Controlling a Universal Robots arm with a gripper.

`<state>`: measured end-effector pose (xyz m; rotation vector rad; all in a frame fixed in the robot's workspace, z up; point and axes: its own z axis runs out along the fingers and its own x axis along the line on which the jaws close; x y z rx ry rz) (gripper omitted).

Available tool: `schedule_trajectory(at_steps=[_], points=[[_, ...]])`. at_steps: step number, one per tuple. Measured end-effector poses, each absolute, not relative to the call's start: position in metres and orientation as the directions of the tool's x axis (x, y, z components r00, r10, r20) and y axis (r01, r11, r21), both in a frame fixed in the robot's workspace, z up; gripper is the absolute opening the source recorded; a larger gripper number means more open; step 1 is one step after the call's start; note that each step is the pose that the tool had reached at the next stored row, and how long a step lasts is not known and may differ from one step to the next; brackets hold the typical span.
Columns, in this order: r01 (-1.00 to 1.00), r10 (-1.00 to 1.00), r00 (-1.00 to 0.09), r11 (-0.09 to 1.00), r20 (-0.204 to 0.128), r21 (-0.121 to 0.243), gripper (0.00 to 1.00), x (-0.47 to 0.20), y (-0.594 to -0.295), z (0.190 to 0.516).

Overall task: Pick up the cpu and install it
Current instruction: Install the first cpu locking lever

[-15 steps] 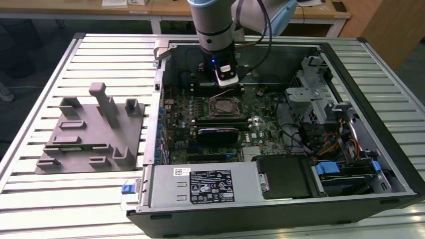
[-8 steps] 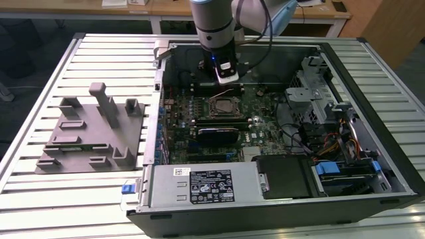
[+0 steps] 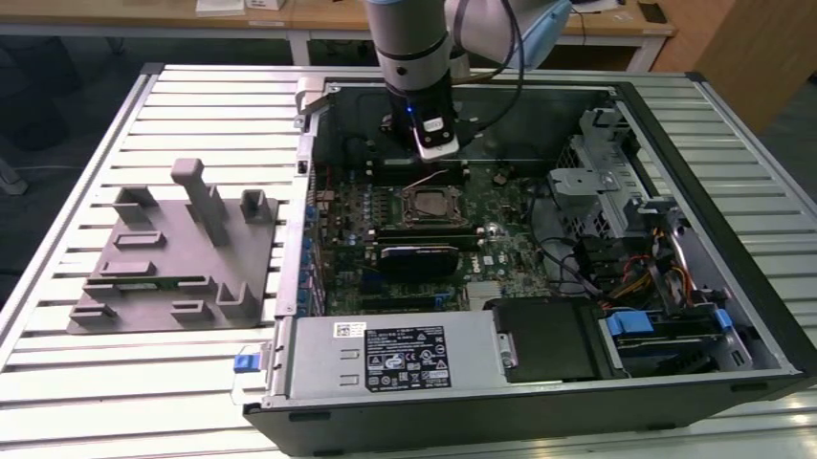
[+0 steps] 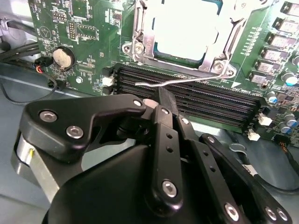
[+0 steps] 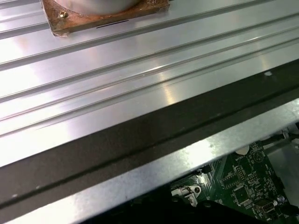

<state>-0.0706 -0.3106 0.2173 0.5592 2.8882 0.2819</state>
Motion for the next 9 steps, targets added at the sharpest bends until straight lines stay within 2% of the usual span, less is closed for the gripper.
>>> schedule_trajectory(at_steps=[9], points=[[0.349,0.384,-0.912,0.911,-0.146,0.22,0.11,-0.0717,-0.3106,0.2182]])
